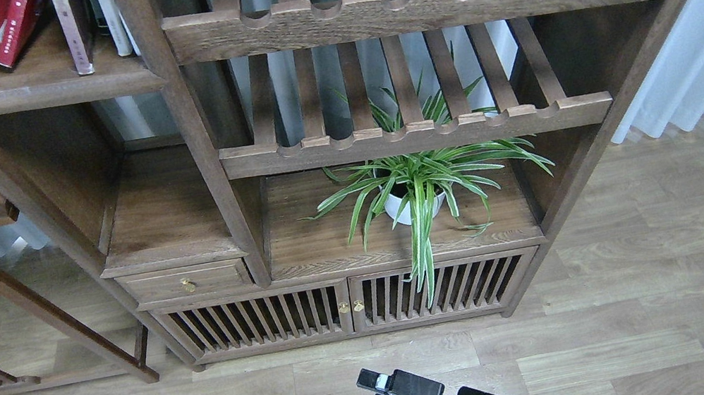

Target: Organize books on shelf

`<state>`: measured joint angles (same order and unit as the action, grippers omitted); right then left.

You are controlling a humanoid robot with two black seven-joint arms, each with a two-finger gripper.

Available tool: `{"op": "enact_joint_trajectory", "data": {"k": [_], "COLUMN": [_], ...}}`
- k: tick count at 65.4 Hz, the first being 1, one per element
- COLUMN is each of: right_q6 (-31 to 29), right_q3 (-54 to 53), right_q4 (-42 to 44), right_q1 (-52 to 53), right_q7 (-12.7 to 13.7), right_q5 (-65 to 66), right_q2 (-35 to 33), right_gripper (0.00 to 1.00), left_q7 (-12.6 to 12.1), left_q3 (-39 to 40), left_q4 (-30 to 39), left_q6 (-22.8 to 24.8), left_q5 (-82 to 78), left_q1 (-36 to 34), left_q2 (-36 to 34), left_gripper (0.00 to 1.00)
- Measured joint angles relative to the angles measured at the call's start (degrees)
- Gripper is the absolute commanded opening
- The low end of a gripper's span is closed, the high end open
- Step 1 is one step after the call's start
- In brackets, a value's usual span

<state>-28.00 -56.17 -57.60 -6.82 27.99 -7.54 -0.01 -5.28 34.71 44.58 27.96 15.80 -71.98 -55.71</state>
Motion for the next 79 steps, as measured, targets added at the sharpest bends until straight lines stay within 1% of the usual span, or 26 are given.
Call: {"op": "enact_joint_trajectory", "data": {"k": [8,22,29,41,56,63,67,68,79], "right_q6": [0.0,0.0,0.0,0.0,0.0,0.0,0.0,0.0,0.0], "right_q3": [-0.01,0.08,0.09,0.1,0.1,0.11,0.1,0.06,0.01], "right_q4": [-0.06,-0.07,-0.13,-0.5,-0.76,-0.94,-1.28,-1.46,-1.63], "right_q1": [-0.09,-0.13,-0.12,-0.07,-0.09,-0.1,-0.1,-0.1,0.05], "right_q7": [0.0,0.01,0.01,0.0,0.0,0.0,0.01,0.01,0.0], "right_q5": [-0.01,-0.01,-0.01,-0.02,-0.01,-0.01,-0.01,-0.01,-0.01], "right_q2": [0.01,0.01,0.01,0.01,0.01,0.0,0.01,0.01,0.01], "right_gripper": [0.99,0.99,0.99,0.99,0.99,0.99,0.99,0.99,0.99], "left_q7": [-0.48,-1.02,-1.09,-1.13,-1.18,-1.19,-1.16,-1.05,-0.43], "left_q3": [-0.98,-1.31,-1.32,-1.32,-0.83,0.28,1.23,2.14,4.73], "left_q4": [-0.78,-1.0,-2.26,-6.46,-8.28,-11.72,-15.02,-17.96,-26.35], "left_q6": [-0.02,0.03,0.04,0.06,0.06,0.06,0.06,0.06,0.03], "left_q5": [-0.13,-0.64,-2.34,-7.32,-15.55,-20.52,-23.19,-24.93,-27.5], "left_q1": [-2.1,-2.61,-3.68,-6.4,-8.45,-9.11,-9.52,-9.73,-11.1], "left_q2": [1.29,2.22,4.74,8.78,13.44,17.17,19.71,21.53,27.42], "left_gripper": [0.06,0.06,0.06,0.06,0.06,0.06,0.06,0.06,0.08]}}
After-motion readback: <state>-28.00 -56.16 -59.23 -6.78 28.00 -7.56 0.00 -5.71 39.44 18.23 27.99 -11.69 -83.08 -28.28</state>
